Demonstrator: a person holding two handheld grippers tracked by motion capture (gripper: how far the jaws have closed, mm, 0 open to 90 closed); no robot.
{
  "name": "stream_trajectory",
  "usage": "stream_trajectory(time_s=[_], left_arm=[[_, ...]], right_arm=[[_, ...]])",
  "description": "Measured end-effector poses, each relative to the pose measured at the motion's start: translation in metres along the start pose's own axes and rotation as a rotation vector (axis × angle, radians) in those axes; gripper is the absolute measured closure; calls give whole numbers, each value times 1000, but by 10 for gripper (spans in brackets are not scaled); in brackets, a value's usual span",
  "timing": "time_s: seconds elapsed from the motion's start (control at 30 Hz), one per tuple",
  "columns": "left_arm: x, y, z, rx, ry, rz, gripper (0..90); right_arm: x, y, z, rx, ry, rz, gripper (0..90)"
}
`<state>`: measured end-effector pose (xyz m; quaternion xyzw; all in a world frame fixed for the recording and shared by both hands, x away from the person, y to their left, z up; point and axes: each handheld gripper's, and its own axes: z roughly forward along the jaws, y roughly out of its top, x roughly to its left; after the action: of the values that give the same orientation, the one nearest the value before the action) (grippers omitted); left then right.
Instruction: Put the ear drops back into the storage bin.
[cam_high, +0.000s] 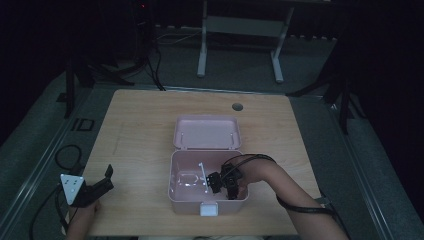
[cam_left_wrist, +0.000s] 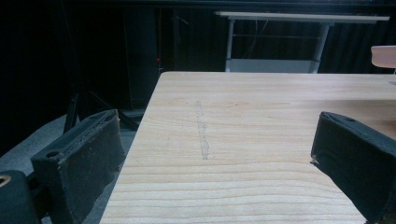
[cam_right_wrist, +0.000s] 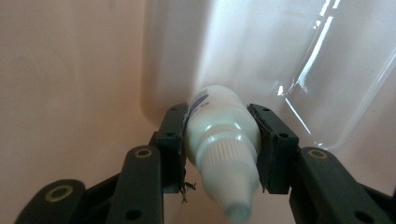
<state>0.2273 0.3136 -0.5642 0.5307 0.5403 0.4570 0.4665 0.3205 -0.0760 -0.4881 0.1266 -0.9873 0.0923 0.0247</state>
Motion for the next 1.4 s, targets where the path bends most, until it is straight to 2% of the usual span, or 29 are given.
stream_trajectory(time_s=[0.4, 0.6, 0.93, 1.23, 1.4], left_arm=[[0, 0, 0, 2, -1, 0, 24], [0, 0, 0, 3, 0, 0, 24], [0, 0, 0, 2, 0, -1, 24], [0, 0, 0, 4, 1, -1, 24], [0, 0, 0, 4, 1, 0, 24]], right_arm=[[1, -2, -8, -12, 10, 16, 556], [4, -7, -22, -47, -3, 17, 545], [10, -18, -54, -100, -57, 36, 521], [20, -38, -88, -173, -120, 51, 512], [22, -53, -98, -212, -148, 90, 493]])
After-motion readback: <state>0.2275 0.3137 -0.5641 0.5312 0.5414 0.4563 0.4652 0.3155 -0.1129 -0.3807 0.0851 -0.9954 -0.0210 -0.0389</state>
